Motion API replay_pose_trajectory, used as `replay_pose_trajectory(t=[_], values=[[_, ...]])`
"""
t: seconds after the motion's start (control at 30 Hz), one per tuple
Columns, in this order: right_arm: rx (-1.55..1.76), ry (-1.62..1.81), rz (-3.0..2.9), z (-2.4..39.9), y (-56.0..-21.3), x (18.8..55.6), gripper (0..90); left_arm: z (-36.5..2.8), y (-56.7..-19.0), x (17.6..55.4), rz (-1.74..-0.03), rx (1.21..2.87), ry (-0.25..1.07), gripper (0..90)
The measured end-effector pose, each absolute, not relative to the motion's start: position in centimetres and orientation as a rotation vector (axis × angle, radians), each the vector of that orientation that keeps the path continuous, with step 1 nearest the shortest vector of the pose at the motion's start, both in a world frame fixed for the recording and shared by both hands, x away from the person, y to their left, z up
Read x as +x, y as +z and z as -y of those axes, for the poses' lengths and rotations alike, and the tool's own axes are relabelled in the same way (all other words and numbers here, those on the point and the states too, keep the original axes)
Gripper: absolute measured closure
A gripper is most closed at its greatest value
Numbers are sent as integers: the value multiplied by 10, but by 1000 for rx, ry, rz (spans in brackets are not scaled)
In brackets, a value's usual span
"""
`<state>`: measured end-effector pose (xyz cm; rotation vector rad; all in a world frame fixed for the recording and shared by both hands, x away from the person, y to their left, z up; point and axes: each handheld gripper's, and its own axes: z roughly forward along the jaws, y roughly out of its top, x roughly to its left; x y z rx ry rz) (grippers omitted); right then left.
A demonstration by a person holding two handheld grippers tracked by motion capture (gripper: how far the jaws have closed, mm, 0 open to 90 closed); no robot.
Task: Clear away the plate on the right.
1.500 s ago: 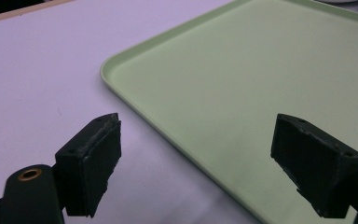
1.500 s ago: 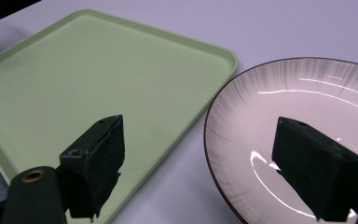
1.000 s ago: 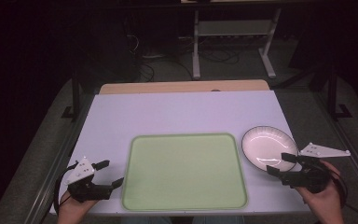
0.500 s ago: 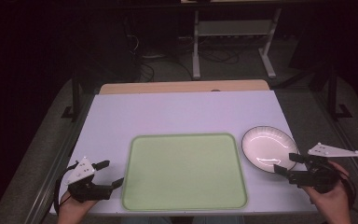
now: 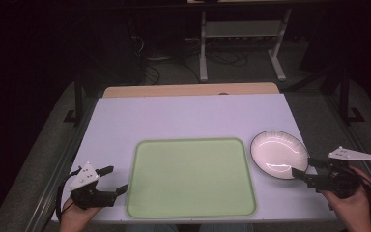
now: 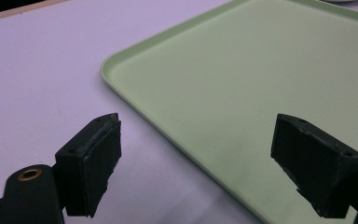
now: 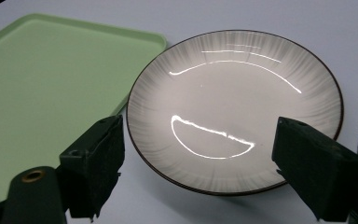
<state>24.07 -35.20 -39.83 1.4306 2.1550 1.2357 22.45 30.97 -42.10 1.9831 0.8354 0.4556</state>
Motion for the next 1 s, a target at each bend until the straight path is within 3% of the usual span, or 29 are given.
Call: replay_pose_trajectory(t=[1.0], values=[[1586,1185,-2098,385,-404,263,169,-310,-422,226,-840,1982,452,159]])
